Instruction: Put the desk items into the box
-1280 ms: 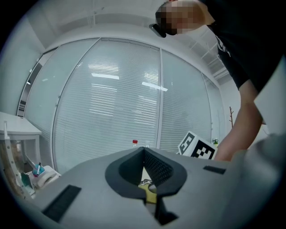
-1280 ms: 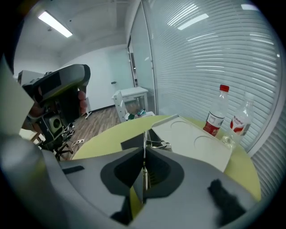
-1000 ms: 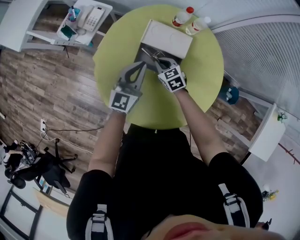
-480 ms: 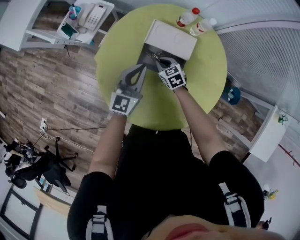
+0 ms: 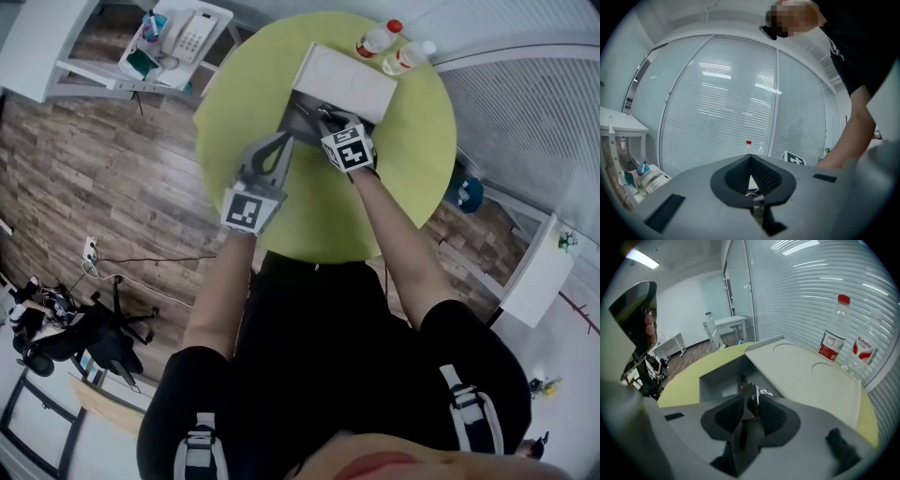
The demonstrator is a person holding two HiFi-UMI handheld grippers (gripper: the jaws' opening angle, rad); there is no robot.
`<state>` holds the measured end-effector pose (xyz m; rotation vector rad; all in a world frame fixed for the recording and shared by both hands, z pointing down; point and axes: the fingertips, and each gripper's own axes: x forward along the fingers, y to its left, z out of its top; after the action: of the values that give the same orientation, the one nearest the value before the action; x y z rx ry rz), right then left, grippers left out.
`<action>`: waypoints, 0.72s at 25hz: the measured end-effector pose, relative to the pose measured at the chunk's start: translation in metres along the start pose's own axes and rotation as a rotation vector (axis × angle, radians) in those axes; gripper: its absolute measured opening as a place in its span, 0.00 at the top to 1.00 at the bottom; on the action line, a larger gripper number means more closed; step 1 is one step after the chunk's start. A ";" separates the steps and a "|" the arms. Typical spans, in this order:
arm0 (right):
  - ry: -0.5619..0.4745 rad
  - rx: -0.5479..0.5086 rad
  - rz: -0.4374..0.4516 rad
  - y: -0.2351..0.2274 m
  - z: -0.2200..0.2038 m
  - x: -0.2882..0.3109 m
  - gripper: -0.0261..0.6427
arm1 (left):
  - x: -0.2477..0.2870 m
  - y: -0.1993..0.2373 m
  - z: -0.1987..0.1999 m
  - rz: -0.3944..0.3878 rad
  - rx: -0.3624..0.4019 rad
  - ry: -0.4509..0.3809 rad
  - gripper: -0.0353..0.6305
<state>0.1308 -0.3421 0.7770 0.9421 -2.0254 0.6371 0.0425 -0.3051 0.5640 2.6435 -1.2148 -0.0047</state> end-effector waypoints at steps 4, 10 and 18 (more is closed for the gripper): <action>0.024 -0.004 -0.036 -0.004 -0.004 0.002 0.75 | -0.005 0.000 -0.002 0.007 0.002 0.008 0.93; 0.038 -0.006 -0.064 -0.007 -0.008 -0.008 0.70 | -0.008 0.004 -0.001 0.024 0.021 0.043 0.93; -0.099 -0.017 -0.021 0.013 0.018 -0.070 0.78 | -0.015 -0.008 0.017 0.027 0.087 0.064 0.93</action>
<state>0.1406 -0.3191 0.7082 1.0011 -2.1013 0.5715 0.0364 -0.2925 0.5442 2.6781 -1.2567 0.1392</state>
